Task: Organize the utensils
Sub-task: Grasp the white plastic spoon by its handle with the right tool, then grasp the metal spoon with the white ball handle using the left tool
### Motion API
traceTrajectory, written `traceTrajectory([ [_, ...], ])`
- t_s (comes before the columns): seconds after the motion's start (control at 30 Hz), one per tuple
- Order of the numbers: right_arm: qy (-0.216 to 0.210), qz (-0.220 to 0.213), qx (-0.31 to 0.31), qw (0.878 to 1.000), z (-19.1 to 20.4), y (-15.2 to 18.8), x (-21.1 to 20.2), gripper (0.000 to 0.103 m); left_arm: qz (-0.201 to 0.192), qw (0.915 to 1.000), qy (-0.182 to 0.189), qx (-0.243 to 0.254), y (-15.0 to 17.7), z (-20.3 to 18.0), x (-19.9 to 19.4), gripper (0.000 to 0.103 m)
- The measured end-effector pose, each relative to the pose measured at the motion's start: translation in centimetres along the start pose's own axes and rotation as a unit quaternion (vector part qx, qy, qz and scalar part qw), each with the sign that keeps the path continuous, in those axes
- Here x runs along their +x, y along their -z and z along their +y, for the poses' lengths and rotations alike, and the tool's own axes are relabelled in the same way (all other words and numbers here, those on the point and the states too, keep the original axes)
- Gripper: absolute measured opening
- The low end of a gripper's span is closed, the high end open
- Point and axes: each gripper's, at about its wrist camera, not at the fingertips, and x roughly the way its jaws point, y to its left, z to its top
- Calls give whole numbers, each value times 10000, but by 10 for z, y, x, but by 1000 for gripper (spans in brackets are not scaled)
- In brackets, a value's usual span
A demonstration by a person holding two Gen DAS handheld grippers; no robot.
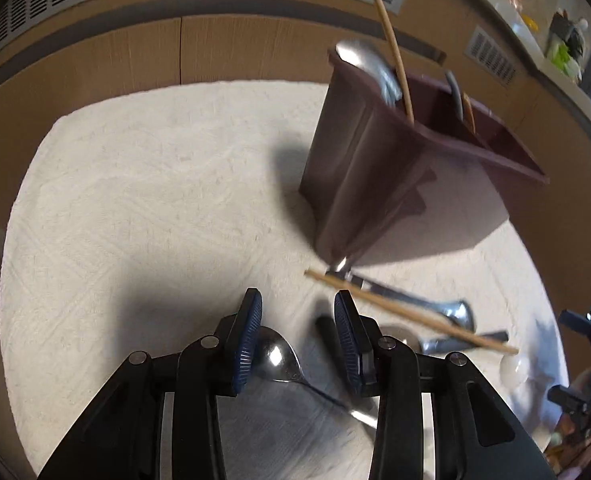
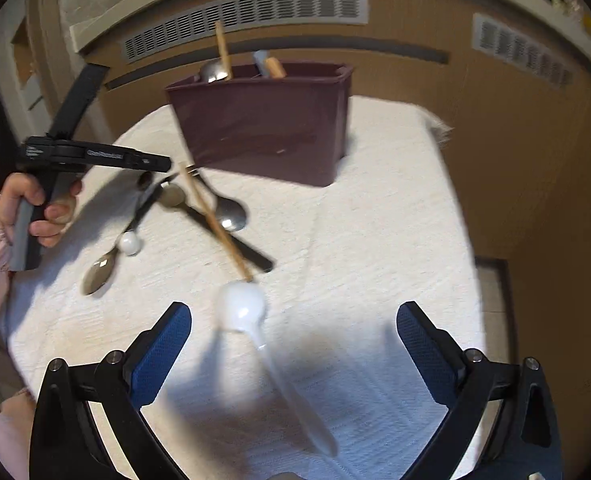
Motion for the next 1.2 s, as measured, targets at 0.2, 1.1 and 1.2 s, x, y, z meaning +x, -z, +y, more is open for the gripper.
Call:
traceTrajectory([
  [0.2, -348, 469, -385, 9976, 11, 6, 14, 101, 151, 9999, 50, 5, 45, 9, -29, 40],
  [1.1, -409, 281, -862, 9950, 39, -5, -3, 33, 834, 9790, -159, 1854, 65, -116, -16, 39],
  [1.2, -482, 207, -828, 9952, 37, -5, -9, 33, 905, 9780, -237, 1865, 61, -121, -6, 37],
])
